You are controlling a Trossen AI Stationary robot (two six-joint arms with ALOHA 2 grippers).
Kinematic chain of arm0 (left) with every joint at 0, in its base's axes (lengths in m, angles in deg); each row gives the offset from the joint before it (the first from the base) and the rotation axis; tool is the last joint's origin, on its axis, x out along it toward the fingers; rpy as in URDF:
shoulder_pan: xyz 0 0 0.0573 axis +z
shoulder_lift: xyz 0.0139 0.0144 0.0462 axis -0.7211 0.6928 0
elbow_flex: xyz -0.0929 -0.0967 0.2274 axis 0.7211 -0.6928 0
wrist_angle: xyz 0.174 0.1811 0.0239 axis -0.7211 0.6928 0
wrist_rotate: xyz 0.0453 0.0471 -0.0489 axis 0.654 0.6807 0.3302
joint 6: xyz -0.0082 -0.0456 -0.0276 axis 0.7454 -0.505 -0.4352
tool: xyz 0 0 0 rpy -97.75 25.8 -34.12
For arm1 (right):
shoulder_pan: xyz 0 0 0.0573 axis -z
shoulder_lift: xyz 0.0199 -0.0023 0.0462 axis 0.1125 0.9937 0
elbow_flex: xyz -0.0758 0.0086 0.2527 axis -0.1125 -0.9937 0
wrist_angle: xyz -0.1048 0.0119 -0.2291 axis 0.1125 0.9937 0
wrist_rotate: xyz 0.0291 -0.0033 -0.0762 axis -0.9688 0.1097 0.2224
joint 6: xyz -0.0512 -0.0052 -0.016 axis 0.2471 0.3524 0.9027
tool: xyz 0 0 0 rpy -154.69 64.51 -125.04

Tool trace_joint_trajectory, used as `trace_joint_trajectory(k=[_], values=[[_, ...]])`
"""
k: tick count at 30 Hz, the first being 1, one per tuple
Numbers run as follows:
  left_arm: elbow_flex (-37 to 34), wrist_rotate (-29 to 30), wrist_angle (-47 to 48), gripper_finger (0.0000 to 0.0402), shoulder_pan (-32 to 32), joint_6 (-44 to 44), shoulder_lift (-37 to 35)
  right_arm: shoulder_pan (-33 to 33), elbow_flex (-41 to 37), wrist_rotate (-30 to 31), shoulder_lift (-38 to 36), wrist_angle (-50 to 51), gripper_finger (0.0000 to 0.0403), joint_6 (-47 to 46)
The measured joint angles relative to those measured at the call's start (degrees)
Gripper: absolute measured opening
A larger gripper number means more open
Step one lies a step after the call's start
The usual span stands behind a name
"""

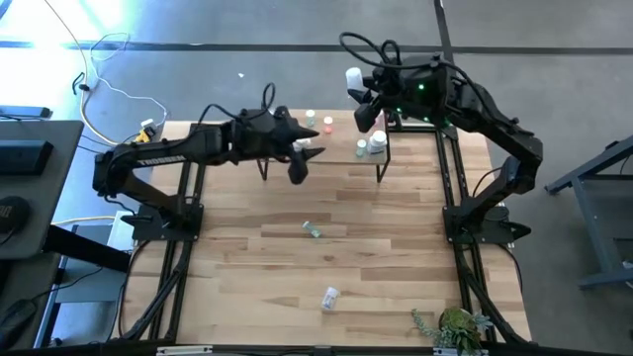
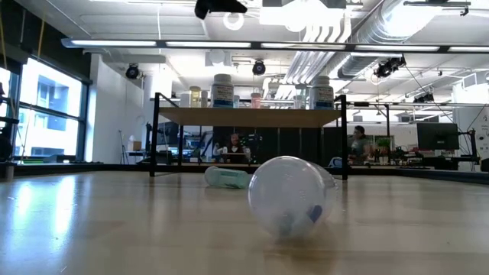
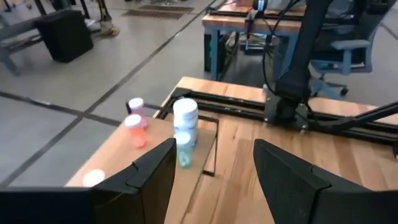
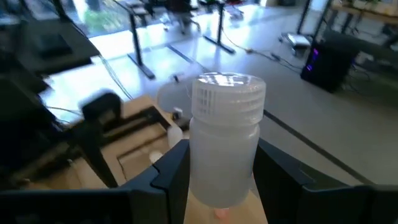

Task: Pick and place medicine bottles onto shelf by color
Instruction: Put the white pill bottle on the shelf

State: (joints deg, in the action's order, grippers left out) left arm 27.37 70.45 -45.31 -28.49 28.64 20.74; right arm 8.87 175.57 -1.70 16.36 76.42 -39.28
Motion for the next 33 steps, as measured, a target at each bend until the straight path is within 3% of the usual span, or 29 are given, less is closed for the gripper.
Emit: trace_joint_trajectory(k=[9,18,25,33], values=[[0.0,0.1,1.3,0.0204,2.7,2.8,-5.1,-0.6,-0.2,2.0,0.1,6.6,0.014,-4.3],[0.0,0.3,4.6,0.0204,5.7,2.8,-11.7,-4.7,-8.5,7.2,0.1,6.6,0.014,-11.2],[0.0,0.4,7.5,0.0204,7.3,3.3,-15.5,-10.1,-16.3,17.8,0.1,1.4,0.014,-17.5],[0.0,0.3,12.9,0.0204,7.5,6.8,-17.7,-17.8,-29.9,33.0,0.0,-16.7,0.014,-20.0]])
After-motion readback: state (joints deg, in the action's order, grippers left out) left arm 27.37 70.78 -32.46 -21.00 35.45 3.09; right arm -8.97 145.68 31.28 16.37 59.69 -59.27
